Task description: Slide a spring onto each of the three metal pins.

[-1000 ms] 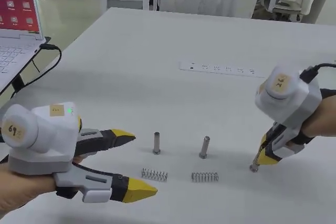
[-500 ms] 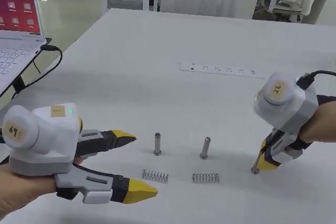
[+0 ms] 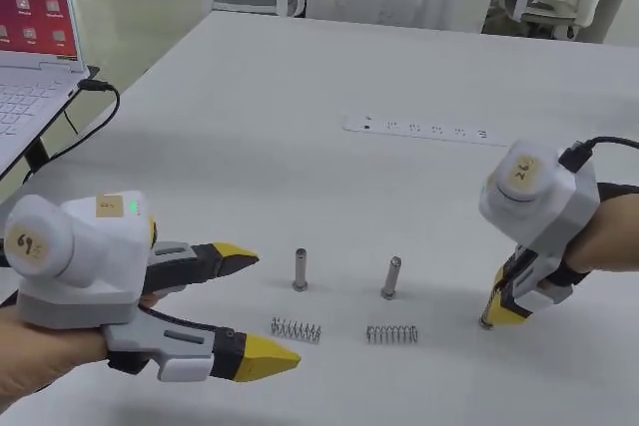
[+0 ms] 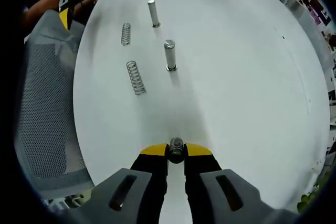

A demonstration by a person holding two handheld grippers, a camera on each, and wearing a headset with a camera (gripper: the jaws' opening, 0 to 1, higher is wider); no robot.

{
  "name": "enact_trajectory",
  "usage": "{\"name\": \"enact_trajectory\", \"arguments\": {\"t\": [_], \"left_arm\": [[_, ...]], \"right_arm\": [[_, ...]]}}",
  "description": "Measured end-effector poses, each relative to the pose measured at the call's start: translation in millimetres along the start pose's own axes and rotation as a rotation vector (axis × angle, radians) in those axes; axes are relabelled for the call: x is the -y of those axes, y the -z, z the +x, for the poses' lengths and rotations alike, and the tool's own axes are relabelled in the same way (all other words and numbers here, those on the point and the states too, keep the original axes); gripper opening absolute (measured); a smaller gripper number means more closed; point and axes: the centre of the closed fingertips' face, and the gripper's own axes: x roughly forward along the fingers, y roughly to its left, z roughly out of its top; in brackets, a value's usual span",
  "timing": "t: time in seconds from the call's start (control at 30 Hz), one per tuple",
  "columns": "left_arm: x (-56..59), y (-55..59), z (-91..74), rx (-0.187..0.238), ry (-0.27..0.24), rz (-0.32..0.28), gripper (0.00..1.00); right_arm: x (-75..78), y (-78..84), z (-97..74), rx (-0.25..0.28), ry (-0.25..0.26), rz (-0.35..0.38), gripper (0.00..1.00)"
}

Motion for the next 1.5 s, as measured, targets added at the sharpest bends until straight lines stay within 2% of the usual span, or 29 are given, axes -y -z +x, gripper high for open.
{"name": "enact_trajectory", "arguments": {"t": [0.37, 0.8, 1.1, 1.5], "left_arm": [[-0.4, 0.0, 0.0, 0.002, -0.001, 0.0, 0.69], [-0.9, 0.0, -0.3, 0.006, -0.003, -0.002, 0.69], [-0.9, -0.3, -0.3, 0.006, -0.001, -0.002, 0.69], [-0.3, -1.4, -0.6, 0.008, 0.002, 0.002, 0.69]], "right_arm": [[-0.3, -0.7, 2.0, -0.002, -0.003, -0.004, 0.1], [-3.9, -1.9, 0.0, 0.001, 0.001, -0.009, 0.16], [-5.1, 3.1, -0.3, 0.001, 0.003, -0.002, 0.23], [-5.0, 16.0, -2.8, 0.002, 0.01, 0.026, 0.28]]}}
